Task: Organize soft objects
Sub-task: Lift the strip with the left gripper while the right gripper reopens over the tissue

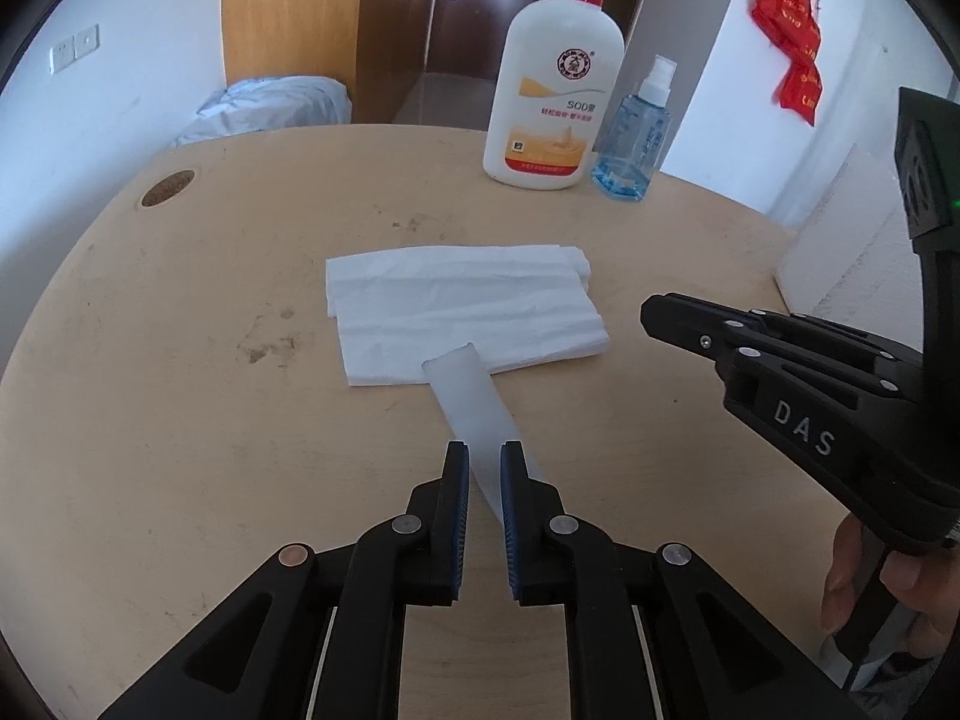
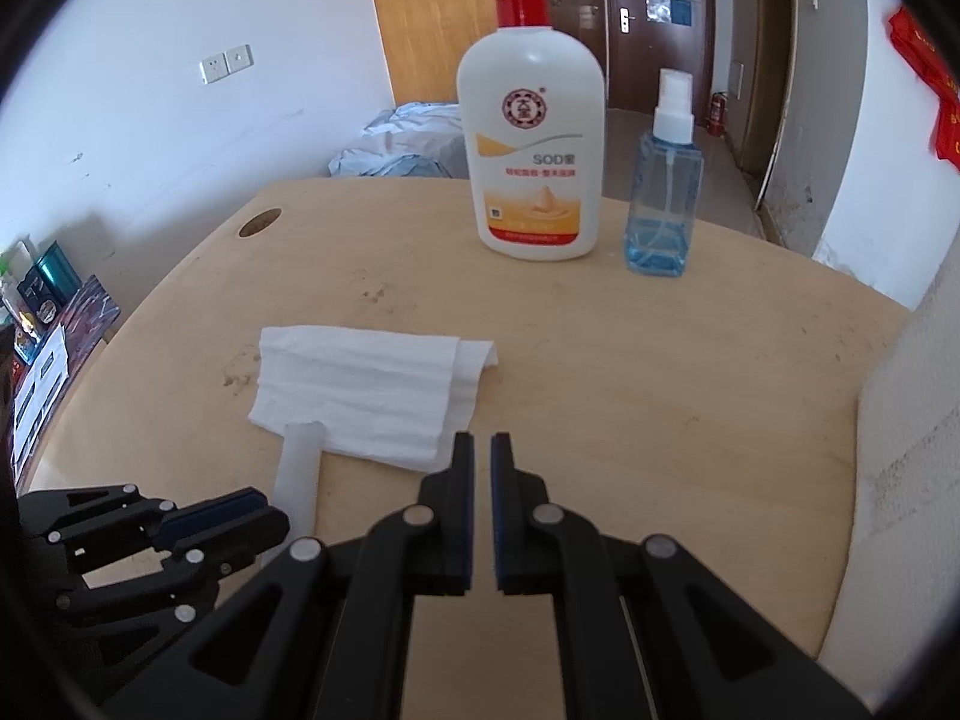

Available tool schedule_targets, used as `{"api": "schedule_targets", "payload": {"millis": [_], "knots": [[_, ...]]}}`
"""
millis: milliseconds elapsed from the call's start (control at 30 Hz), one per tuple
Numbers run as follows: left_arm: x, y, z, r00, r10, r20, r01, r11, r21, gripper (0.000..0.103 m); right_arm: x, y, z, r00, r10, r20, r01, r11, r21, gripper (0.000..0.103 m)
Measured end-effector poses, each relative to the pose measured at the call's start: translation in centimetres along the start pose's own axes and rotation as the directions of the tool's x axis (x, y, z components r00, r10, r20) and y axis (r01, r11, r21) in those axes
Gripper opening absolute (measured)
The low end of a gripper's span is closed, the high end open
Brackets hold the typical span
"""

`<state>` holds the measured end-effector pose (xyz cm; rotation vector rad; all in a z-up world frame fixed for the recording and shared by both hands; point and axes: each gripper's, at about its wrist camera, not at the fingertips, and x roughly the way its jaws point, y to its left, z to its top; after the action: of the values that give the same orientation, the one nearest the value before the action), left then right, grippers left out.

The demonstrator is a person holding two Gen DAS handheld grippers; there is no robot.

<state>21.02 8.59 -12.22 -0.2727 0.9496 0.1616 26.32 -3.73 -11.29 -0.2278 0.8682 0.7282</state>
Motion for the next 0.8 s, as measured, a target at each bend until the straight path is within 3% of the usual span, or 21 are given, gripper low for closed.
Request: {"api": "schedule_targets", "payload": {"millis": [67,133,167,200,400,467,600,700,800], "knots": [[0.1,0.0,0.0,1.000,0.020,0.005,-0.020,1.000,-0.001,0.030,-0.1,0.0,0.0,1.000,0.000,0.003,0.000,1.000,-0.002,0.007],[0.0,0.0,-0.1,0.999,0.041,0.019,-0.041,0.999,-0.003,0.048,0.0,0.0,0.0,1.000,0.003,0.001,-0.003,1.000,-0.002,0.007],[-0.1,0.1,-0.1,0.999,0.032,0.024,-0.031,0.999,-0.011,0.062,0.0,0.0,-0.1,1.000,0.001,0.001,-0.001,1.000,-0.001,0.007],[-0.1,0.2,-0.1,0.999,0.018,0.028,-0.018,1.000,-0.017,0.070,0.0,0.1,-0.1,1.000,0.002,-0.001,-0.002,1.000,-0.003,0.007],[0.5,-0.8,-0.1,0.999,0.029,0.015,-0.029,0.999,0.017,0.070,0.0,0.1,0.0,1.000,0.000,0.002,0.000,1.000,-0.001,0.007],[0.6,-1.0,-0.1,0.999,0.035,0.012,-0.035,0.999,0.025,0.065,-0.1,0.1,-0.1,1.000,0.000,0.004,0.000,1.000,-0.001,0.007],[0.6,-0.8,-0.1,0.999,0.037,0.021,-0.038,0.999,0.024,0.026,-0.1,0.0,-0.1,1.000,-0.001,0.003,0.001,1.000,-0.003,0.007],[0.5,-0.8,-0.1,1.000,0.006,0.020,-0.007,1.000,0.024,0.022,0.0,0.1,-0.1,1.000,-0.003,-0.001,0.003,1.000,-0.003,0.007],[0.2,-0.8,-0.1,0.999,-0.001,0.039,0.000,1.000,0.029,0.010,-0.1,0.2,-0.1,1.000,-0.002,0.000,0.002,1.000,-0.006,0.007]]}}
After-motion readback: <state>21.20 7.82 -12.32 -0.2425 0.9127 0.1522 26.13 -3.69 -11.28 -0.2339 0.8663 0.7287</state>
